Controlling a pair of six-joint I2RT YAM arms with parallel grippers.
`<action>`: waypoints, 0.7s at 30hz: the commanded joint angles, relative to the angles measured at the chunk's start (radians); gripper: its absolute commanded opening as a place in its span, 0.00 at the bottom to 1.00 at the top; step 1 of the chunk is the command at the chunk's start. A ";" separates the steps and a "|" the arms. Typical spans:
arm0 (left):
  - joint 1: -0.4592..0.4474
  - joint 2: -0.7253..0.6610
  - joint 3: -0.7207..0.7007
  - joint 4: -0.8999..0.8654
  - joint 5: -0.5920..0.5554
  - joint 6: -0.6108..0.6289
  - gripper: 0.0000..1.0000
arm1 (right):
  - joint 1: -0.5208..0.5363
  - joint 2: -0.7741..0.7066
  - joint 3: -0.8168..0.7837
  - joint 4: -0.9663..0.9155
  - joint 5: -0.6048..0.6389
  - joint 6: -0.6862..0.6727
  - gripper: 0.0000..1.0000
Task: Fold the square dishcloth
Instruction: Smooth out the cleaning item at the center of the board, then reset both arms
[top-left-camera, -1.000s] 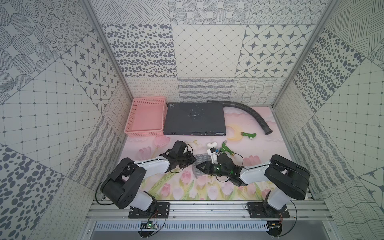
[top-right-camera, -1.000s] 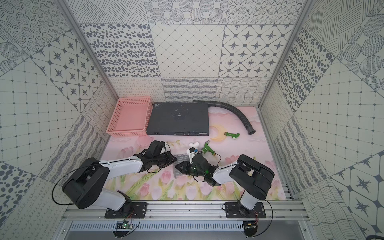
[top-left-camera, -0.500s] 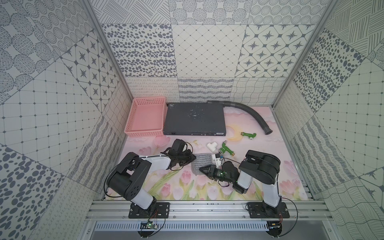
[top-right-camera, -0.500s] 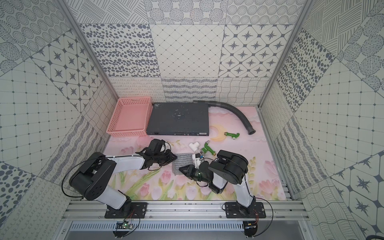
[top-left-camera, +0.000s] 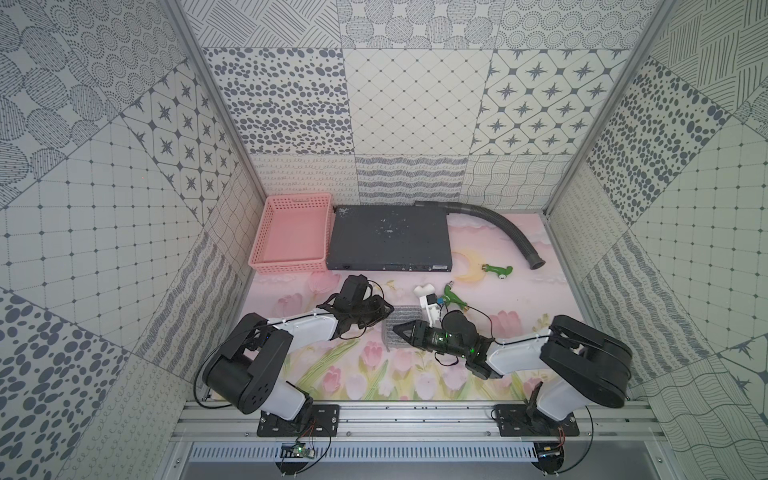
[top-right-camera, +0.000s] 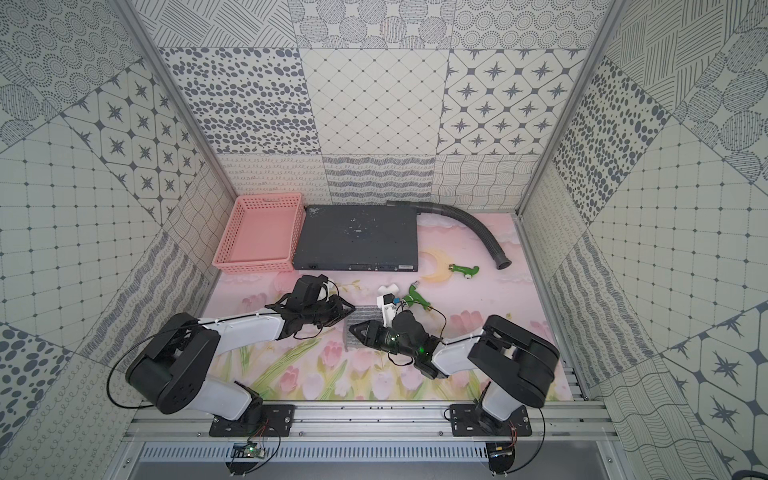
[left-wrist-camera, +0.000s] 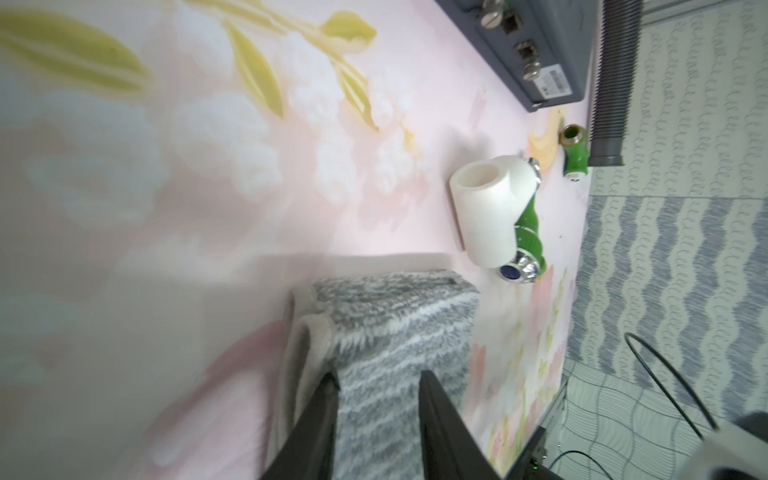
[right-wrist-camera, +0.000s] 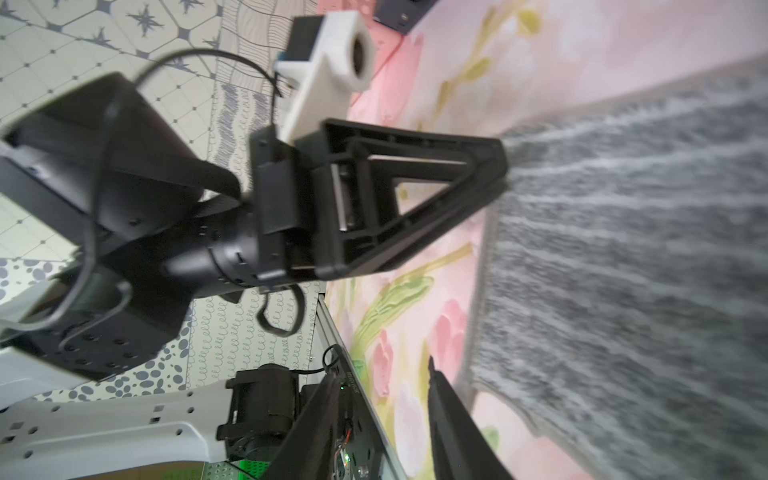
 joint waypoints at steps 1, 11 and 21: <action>0.004 -0.097 0.019 -0.090 -0.039 0.033 0.46 | 0.004 -0.158 0.075 -0.394 0.112 -0.184 0.44; 0.010 -0.366 0.055 -0.312 -0.201 0.092 0.76 | -0.029 -0.571 0.257 -1.025 0.557 -0.436 0.70; 0.016 -0.635 0.036 -0.509 -0.577 0.162 0.99 | -0.229 -0.666 0.327 -1.256 0.674 -0.550 0.97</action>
